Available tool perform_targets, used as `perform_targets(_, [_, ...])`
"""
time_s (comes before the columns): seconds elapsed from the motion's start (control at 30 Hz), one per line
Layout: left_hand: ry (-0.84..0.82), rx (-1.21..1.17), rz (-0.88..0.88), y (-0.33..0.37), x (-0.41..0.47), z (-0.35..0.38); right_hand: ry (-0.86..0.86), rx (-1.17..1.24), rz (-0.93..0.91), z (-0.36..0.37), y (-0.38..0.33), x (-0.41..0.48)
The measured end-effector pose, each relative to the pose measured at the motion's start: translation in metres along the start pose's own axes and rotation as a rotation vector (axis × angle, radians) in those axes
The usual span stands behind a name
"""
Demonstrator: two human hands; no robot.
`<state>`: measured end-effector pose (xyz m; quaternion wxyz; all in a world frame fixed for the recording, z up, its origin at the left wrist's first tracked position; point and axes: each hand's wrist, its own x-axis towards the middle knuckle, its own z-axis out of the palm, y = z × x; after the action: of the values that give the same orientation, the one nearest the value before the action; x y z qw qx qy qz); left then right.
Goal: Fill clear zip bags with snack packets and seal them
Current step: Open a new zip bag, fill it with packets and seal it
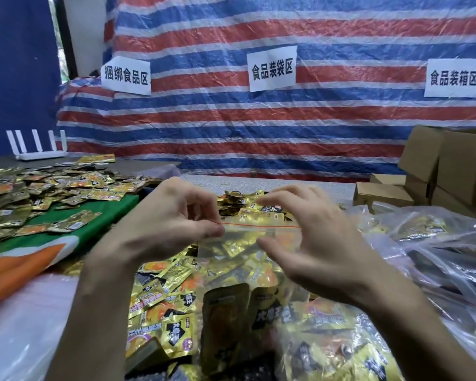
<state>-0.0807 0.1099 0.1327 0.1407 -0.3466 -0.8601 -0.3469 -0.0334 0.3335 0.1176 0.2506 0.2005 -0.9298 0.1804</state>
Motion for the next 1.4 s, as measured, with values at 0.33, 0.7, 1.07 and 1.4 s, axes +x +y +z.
perform_targets(0.33, [-0.028, -0.167, 0.039, -0.005, -0.002, -0.003, -0.004, 0.067, -0.010, 0.009, -0.020, 0.020])
perform_targets(0.7, [-0.007, -0.114, 0.171, -0.013, 0.002, 0.000, 0.051, 0.164, -0.039, 0.016, -0.028, 0.018])
perform_targets(1.07, [-0.125, -0.237, 0.133, -0.016, 0.005, 0.006, -0.062, 0.239, -0.013, 0.002, -0.015, 0.020])
perform_targets(1.4, [-0.017, -0.378, 0.208, -0.022, 0.006, 0.008, -0.083, 0.268, 0.015, -0.007, -0.007, 0.007])
